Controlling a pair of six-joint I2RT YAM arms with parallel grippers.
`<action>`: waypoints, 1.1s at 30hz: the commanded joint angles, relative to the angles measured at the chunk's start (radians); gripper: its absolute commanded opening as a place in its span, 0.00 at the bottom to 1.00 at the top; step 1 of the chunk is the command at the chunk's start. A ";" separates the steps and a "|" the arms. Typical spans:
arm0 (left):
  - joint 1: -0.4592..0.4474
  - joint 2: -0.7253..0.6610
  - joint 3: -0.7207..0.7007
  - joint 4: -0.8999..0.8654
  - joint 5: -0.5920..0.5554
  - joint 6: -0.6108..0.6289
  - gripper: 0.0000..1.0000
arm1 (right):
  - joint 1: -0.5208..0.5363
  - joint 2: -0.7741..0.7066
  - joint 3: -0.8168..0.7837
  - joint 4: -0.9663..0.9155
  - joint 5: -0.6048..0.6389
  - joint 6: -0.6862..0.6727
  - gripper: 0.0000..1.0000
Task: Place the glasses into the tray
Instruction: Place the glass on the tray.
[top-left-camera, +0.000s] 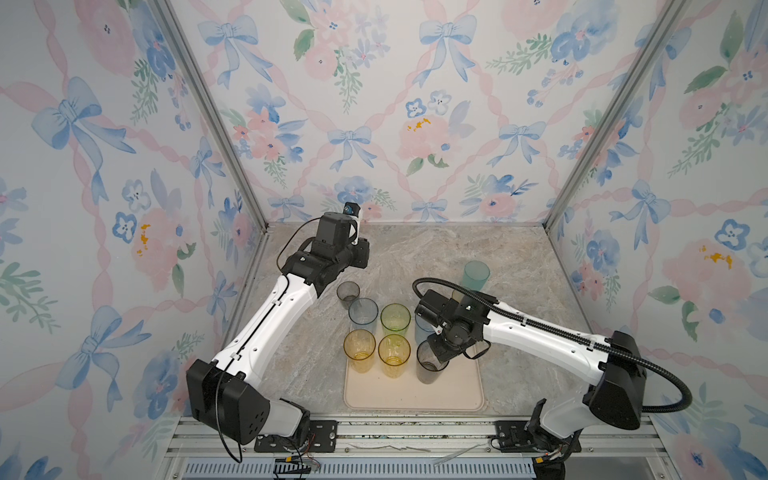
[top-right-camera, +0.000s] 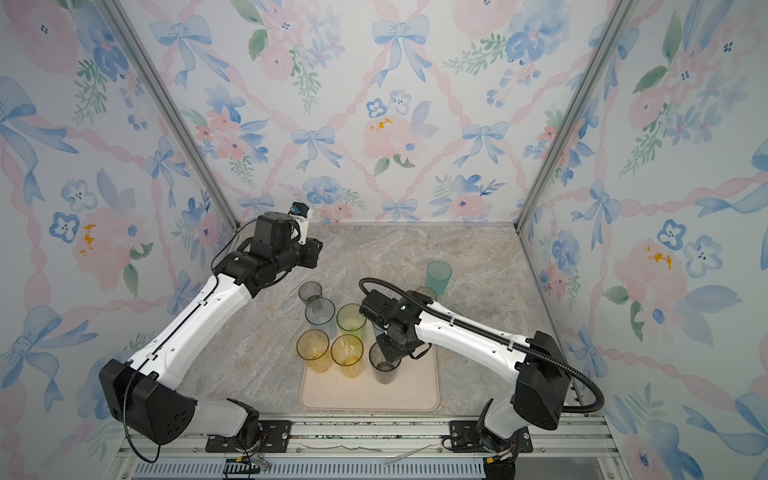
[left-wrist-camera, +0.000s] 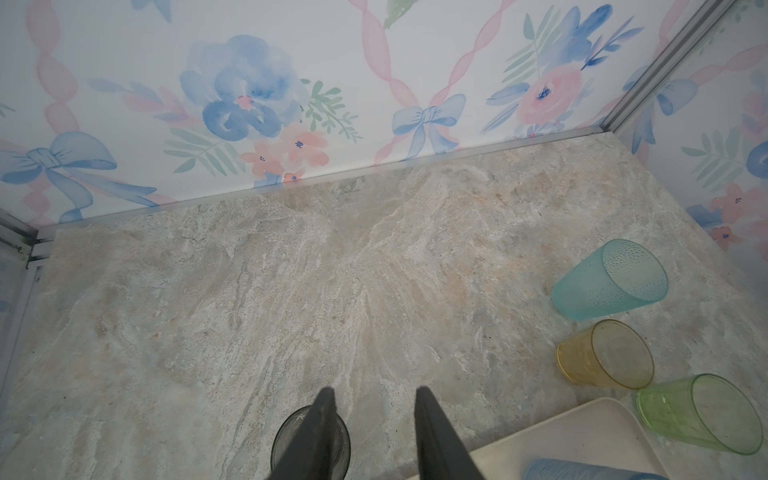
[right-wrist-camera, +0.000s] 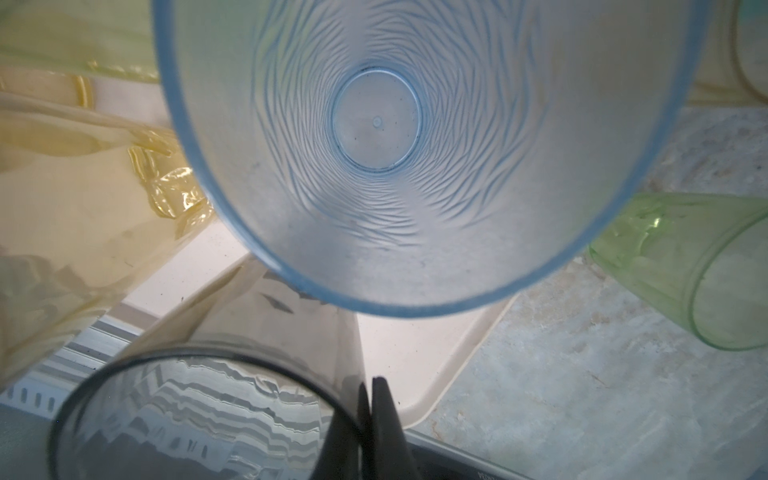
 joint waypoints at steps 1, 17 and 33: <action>0.008 0.016 0.010 -0.004 0.014 0.024 0.35 | -0.011 0.016 0.028 -0.010 -0.010 -0.006 0.08; 0.015 0.016 0.015 -0.005 0.025 0.035 0.35 | -0.012 -0.001 0.055 -0.013 -0.012 0.008 0.25; 0.017 0.028 0.018 -0.003 0.024 0.030 0.35 | -0.026 -0.121 0.101 -0.058 -0.006 0.026 0.39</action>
